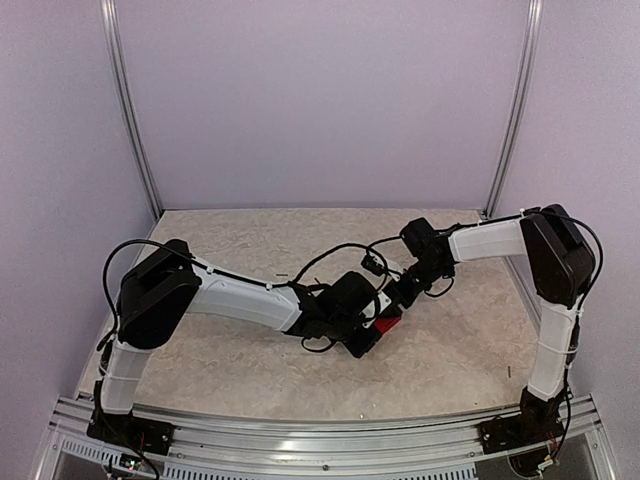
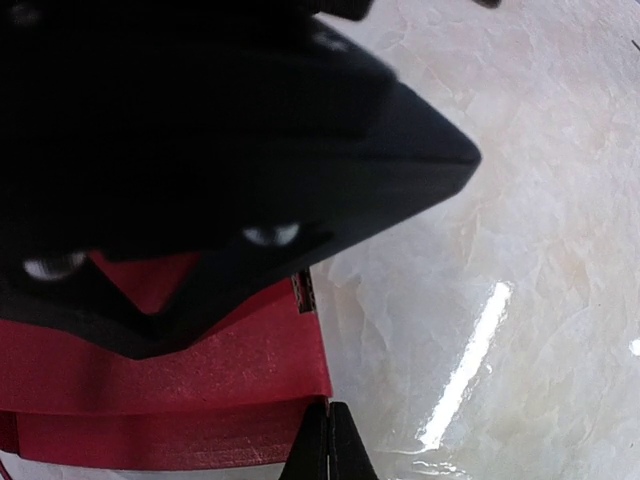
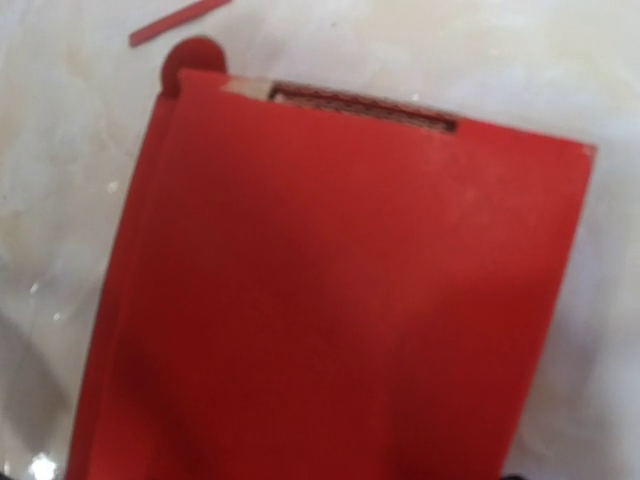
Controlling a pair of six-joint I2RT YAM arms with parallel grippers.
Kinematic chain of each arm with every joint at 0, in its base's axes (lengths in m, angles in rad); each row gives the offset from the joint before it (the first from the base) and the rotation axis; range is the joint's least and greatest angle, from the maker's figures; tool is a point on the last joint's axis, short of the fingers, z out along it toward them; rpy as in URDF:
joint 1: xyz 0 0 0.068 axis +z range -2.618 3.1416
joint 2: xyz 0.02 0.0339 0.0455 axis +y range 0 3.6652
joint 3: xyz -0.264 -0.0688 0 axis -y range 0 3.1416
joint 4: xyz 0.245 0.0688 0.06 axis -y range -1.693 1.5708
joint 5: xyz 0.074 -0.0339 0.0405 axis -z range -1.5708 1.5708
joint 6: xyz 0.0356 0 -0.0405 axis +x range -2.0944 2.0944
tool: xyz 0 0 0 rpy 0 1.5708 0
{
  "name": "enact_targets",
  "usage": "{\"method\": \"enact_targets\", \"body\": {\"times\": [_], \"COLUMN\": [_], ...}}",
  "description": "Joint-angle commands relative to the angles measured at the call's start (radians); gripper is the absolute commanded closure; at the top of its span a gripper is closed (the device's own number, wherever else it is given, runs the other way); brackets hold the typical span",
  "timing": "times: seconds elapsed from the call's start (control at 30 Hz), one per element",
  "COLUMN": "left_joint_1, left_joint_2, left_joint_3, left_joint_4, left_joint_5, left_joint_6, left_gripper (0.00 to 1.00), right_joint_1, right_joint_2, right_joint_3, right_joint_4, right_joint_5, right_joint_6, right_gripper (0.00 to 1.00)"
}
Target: Fold the paper box
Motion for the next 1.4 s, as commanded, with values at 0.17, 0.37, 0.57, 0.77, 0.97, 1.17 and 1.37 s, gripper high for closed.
{"method": "enact_targets", "body": {"times": [0.17, 0.37, 0.57, 0.77, 0.97, 1.17, 1.37], "left_joint_1": [0.017, 0.01, -0.004, 0.008, 0.099, 0.214, 0.27], "left_joint_2": [0.06, 0.021, -0.091, -0.258, -0.316, -0.228, -0.141], "left_joint_3": [0.064, 0.024, -0.033, -0.221, -0.344, -0.349, -0.307], "left_joint_4": [0.014, 0.064, 0.068, 0.158, 0.253, 0.318, 0.334], "left_joint_5": [-0.049, -0.097, -0.153, -0.178, -0.095, 0.051, 0.15], "left_joint_6": [0.006, 0.016, 0.019, -0.024, -0.035, -0.027, -0.049], "left_gripper": [0.99, 0.91, 0.75, 0.59, 0.56, 0.68, 0.77], "right_joint_1": [0.001, 0.001, -0.007, -0.011, -0.011, -0.012, -0.011], "right_joint_2": [0.105, 0.104, 0.096, 0.097, 0.103, 0.1, 0.106], "right_joint_3": [-0.073, -0.07, -0.063, -0.064, -0.058, -0.061, -0.06], "right_joint_4": [-0.115, -0.118, -0.119, -0.12, -0.123, -0.123, -0.122], "right_joint_5": [0.127, 0.135, 0.141, 0.139, 0.138, 0.136, 0.133], "right_joint_6": [0.011, 0.01, 0.013, 0.012, 0.008, 0.006, 0.007], "right_gripper": [0.25, 0.25, 0.25, 0.25, 0.25, 0.25, 0.25]}}
